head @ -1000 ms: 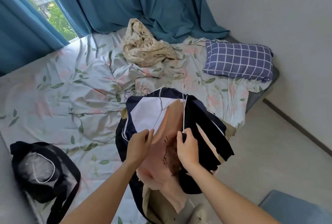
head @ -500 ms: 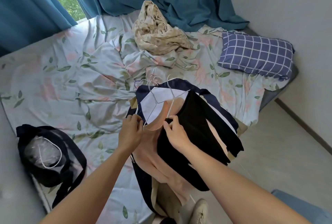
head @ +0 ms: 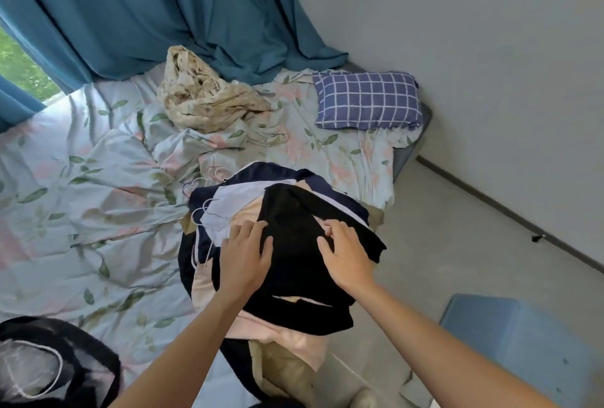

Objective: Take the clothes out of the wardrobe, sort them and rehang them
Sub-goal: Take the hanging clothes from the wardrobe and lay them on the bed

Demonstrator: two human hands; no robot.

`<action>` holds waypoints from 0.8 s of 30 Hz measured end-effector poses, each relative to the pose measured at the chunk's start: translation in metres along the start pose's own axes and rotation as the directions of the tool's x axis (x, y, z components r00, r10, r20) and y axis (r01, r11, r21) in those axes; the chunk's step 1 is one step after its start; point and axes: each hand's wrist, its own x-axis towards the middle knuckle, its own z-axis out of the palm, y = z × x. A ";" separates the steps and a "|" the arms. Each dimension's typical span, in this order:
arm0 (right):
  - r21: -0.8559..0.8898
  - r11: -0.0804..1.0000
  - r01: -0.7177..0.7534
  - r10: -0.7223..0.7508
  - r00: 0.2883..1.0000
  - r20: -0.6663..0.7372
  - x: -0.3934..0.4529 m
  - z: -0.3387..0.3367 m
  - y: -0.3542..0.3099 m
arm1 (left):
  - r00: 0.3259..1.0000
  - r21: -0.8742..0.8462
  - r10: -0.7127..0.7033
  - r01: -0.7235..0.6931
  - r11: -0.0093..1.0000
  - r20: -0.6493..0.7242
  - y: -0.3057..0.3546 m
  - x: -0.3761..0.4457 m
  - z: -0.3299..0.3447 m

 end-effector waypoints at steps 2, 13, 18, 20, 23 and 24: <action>-0.011 0.998 -0.061 0.060 0.996 -0.072 -0.018 -0.029 0.028 | 0.994 -0.010 0.106 -0.106 0.994 0.020 0.039 0.005 0.004; -0.100 0.907 -0.408 0.304 0.801 -0.516 -0.223 -0.171 0.181 | 0.658 -0.045 0.730 -0.736 0.675 0.184 0.310 -0.055 0.063; -0.015 0.836 -0.548 0.428 0.669 -0.607 -0.362 -0.185 0.233 | 0.431 -0.136 0.886 -0.880 0.455 0.171 0.406 -0.162 0.084; 0.010 0.801 -0.599 0.469 0.617 -0.632 -0.422 -0.185 0.249 | 0.346 -0.191 0.927 -0.909 0.370 0.147 0.436 -0.216 0.095; 0.076 0.743 -0.665 0.532 0.518 -0.670 -0.505 -0.176 0.264 | 0.216 -0.275 0.966 -0.929 0.248 0.142 0.473 -0.294 0.109; 0.110 0.719 -0.686 0.559 0.478 -0.677 -0.531 -0.172 0.267 | 0.165 -0.302 0.976 -0.932 0.201 0.141 0.484 -0.318 0.113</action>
